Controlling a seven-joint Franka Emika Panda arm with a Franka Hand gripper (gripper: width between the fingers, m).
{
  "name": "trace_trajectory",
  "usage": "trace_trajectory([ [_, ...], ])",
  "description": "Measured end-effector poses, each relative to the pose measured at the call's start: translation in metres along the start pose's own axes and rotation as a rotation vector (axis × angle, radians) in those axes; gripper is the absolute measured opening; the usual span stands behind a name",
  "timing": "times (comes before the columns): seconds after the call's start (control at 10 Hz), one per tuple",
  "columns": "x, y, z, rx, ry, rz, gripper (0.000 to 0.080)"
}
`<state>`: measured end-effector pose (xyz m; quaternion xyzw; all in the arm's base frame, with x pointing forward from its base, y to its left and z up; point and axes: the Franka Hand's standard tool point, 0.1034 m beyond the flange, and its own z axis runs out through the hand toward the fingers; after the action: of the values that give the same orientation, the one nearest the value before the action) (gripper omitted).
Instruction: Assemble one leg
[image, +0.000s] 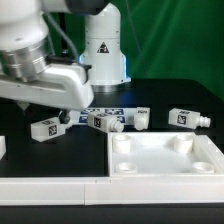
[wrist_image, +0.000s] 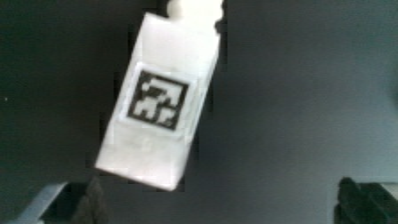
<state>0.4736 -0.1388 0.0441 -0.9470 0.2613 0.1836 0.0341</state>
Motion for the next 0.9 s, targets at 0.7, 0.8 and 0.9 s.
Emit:
trace_trajectory([
  [0.7, -0.01, 0.015, 0.012, 0.1, -0.428, 0.148, 0.0649],
  [0.8, -0.012, 0.019, 0.018, 0.117, -0.511, 0.162, 0.0649],
  [0.9, -0.018, 0.024, 0.025, 0.114, -0.603, 0.167, 0.0649],
])
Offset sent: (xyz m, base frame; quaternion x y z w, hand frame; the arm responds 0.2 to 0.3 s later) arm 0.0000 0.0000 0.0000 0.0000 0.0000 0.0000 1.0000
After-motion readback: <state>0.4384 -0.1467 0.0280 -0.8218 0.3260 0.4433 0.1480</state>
